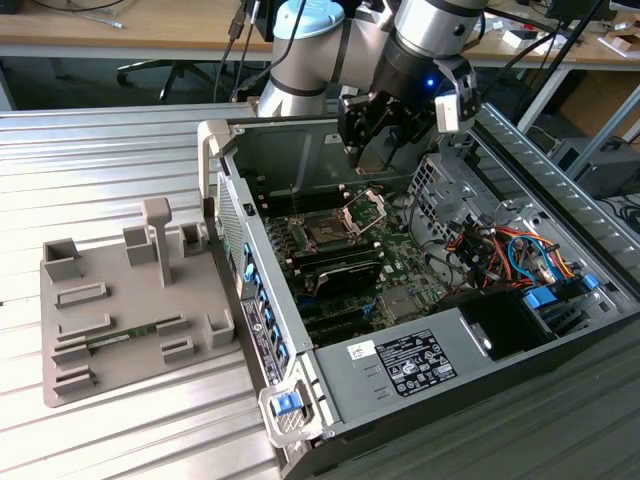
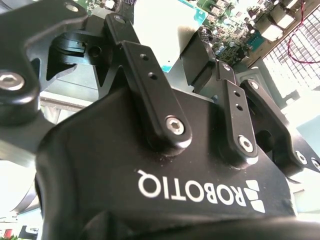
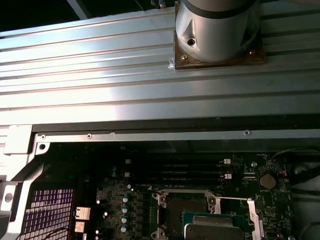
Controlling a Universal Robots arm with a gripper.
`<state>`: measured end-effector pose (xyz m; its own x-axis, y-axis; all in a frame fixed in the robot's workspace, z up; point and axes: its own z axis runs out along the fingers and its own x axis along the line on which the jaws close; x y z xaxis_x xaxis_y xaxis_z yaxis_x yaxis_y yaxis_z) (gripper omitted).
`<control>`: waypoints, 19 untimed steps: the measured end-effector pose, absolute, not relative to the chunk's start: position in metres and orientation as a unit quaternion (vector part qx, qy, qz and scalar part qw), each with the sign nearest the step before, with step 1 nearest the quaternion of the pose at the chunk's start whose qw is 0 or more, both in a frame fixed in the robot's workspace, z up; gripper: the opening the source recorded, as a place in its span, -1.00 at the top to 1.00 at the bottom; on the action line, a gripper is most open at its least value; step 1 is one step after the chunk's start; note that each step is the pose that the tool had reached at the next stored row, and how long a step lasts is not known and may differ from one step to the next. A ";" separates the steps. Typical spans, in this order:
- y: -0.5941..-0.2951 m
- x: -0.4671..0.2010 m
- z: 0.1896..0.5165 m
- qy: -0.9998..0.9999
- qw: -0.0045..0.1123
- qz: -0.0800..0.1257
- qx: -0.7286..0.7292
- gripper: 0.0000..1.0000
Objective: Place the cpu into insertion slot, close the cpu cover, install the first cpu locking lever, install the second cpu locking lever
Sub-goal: 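Place the cpu into insertion slot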
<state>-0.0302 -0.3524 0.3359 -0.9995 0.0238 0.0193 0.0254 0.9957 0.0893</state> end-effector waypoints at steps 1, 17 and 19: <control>-0.352 -0.030 0.336 -0.999 0.009 -0.045 -0.012 -0.08; -0.352 -0.042 0.332 -0.999 0.009 -0.045 -0.012 -0.08; -0.352 -0.042 0.332 -0.999 0.009 -0.045 -0.012 -0.08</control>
<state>-0.0423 -0.3524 0.3322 -0.9995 0.0238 0.0193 0.0254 0.9957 0.0892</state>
